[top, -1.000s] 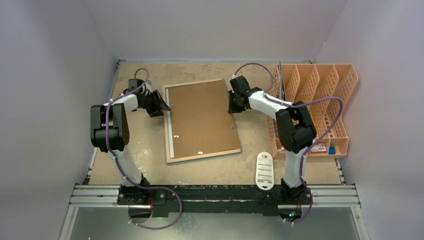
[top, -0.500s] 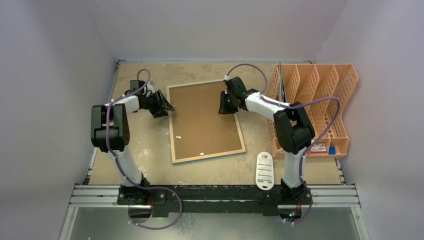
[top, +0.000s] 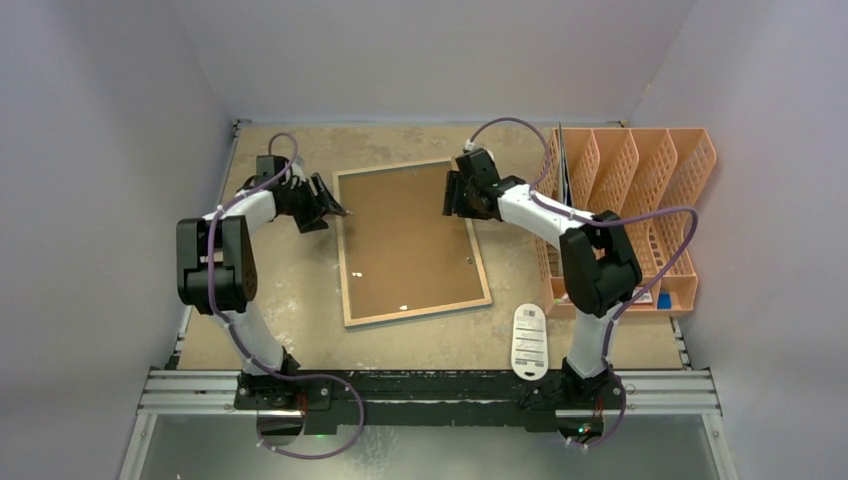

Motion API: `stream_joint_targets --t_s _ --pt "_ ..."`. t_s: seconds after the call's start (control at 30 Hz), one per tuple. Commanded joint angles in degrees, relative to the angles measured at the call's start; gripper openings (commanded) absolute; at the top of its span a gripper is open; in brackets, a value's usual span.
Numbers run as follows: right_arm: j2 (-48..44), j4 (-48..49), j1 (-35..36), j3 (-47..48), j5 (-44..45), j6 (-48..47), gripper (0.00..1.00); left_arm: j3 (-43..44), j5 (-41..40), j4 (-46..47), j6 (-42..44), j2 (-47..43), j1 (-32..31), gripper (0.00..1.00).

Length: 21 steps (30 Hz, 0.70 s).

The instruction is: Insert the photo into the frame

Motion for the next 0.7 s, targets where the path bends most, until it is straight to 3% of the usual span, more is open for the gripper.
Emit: stream_joint_targets --t_s 0.0,0.1,0.37,0.67 --pt "-1.44 -1.15 -0.1 -0.35 7.18 0.97 0.64 -0.17 -1.7 -0.29 1.61 -3.74 -0.22 0.63" --pt "-2.33 1.74 0.25 -1.29 2.95 -2.38 0.62 -2.17 -0.22 -0.24 1.42 -4.71 -0.37 0.59" --pt "-4.85 20.01 4.6 -7.4 -25.72 -1.6 0.57 -10.6 -0.37 -0.31 0.61 -10.8 -1.67 0.5" --pt "5.11 27.7 14.92 -2.41 -31.27 5.61 0.39 -16.98 -3.97 -1.33 -0.55 -13.84 -3.52 0.39"
